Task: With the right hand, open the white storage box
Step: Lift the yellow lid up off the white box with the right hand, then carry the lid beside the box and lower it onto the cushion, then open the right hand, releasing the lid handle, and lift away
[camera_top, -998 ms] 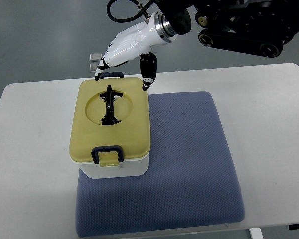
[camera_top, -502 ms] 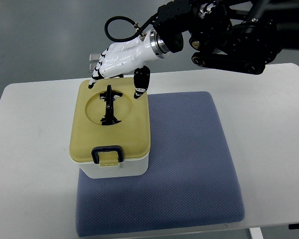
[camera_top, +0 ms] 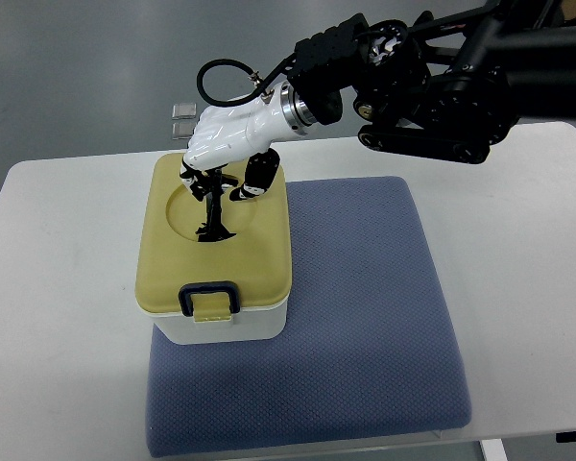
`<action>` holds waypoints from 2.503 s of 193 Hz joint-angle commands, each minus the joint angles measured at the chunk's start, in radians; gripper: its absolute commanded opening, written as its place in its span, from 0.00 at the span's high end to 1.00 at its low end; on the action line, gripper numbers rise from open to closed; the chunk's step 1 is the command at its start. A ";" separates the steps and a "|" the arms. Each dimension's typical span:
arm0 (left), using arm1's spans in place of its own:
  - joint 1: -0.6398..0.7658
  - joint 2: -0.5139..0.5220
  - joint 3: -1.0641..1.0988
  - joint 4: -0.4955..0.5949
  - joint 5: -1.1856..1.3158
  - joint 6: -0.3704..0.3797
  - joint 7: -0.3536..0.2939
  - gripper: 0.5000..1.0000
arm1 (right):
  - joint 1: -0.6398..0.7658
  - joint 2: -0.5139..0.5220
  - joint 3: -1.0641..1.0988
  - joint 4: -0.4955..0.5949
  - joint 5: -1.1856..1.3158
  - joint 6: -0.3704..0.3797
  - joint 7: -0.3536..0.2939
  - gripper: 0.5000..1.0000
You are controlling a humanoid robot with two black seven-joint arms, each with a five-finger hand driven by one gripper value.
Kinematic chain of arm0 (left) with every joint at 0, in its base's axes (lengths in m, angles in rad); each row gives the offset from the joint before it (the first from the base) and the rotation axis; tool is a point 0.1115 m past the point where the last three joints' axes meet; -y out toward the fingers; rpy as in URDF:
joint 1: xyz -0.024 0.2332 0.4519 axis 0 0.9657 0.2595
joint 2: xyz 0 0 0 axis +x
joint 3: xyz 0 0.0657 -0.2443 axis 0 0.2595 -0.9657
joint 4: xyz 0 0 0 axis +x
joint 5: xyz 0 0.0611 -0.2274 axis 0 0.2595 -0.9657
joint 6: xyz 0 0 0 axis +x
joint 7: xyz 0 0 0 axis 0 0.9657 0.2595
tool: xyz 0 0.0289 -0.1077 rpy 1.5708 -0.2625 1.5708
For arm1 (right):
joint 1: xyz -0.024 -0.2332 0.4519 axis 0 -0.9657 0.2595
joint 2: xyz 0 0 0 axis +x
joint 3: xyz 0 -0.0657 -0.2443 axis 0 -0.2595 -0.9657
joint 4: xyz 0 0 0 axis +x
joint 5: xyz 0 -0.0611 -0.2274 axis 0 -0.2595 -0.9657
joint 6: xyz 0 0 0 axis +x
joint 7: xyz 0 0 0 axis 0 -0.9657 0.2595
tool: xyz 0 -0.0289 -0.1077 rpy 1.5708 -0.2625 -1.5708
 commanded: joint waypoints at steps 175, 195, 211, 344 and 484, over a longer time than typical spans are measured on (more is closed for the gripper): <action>0.000 0.000 0.002 0.001 0.000 0.000 0.000 0.00 | 0.160 -0.475 0.037 0.208 0.004 0.070 0.028 1.00; 0.000 0.000 0.003 0.000 0.000 0.000 0.000 0.00 | 0.148 -0.599 0.011 0.234 -0.037 0.105 0.039 1.00; 0.000 0.000 0.005 -0.005 0.000 0.000 0.000 0.00 | 0.134 -0.668 -0.018 0.238 -0.043 0.108 0.069 1.00; 0.000 0.000 0.008 -0.008 0.002 -0.002 0.001 0.00 | -0.291 -0.649 -0.051 0.237 -0.063 -0.036 0.085 1.00; 0.000 0.000 0.006 0.000 0.002 0.000 0.001 0.00 | -0.432 -0.533 -0.035 0.200 -0.028 -0.130 0.060 0.14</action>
